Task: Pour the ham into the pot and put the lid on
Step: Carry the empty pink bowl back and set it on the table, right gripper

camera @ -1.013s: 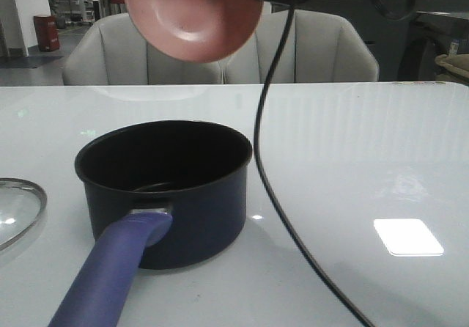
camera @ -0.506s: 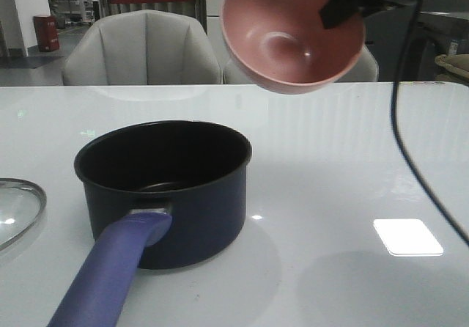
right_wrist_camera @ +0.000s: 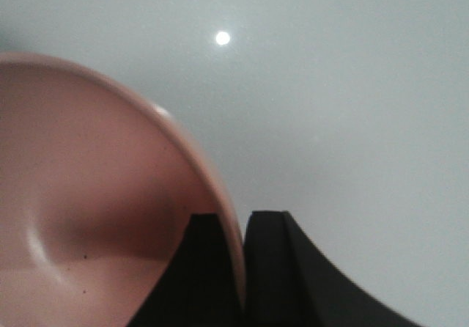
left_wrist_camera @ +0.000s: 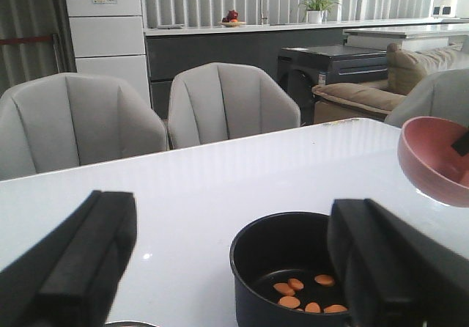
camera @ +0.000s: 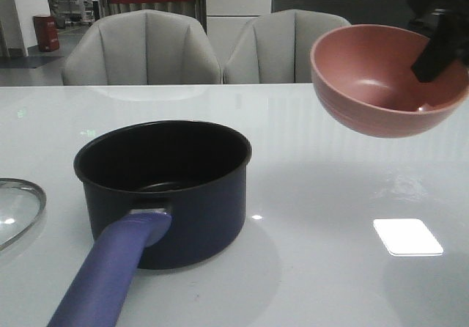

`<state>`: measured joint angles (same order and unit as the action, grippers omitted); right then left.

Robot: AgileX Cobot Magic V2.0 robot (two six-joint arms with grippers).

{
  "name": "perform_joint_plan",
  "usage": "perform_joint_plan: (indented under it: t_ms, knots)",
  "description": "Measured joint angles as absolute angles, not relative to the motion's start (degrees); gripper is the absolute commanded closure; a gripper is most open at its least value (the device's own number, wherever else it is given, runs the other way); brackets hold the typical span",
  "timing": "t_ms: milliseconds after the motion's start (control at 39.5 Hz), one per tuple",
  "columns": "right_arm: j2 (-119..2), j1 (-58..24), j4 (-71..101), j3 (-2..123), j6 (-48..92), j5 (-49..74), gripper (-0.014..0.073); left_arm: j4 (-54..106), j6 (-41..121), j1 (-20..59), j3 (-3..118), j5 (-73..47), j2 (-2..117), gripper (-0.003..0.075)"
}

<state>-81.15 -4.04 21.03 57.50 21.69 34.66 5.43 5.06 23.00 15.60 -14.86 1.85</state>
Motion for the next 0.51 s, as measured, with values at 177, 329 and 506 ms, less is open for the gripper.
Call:
perform_joint_plan:
  t_ms: [177,329,506]
  knots:
    - [-83.8,-2.5,20.6,57.5,21.0,38.2,0.0454,5.4,5.1,23.0,15.6,-14.8,1.8,0.0146]
    - [-87.3,-2.5,20.6,57.6,21.0,39.3,0.0449,5.4,5.1,23.0,15.6,-14.8,1.8,0.0146]
    - [-92.2,-1.7,20.2,57.6,20.9,39.3,0.0375,5.4,5.1,23.0,15.6,-14.8,1.8,0.0146]
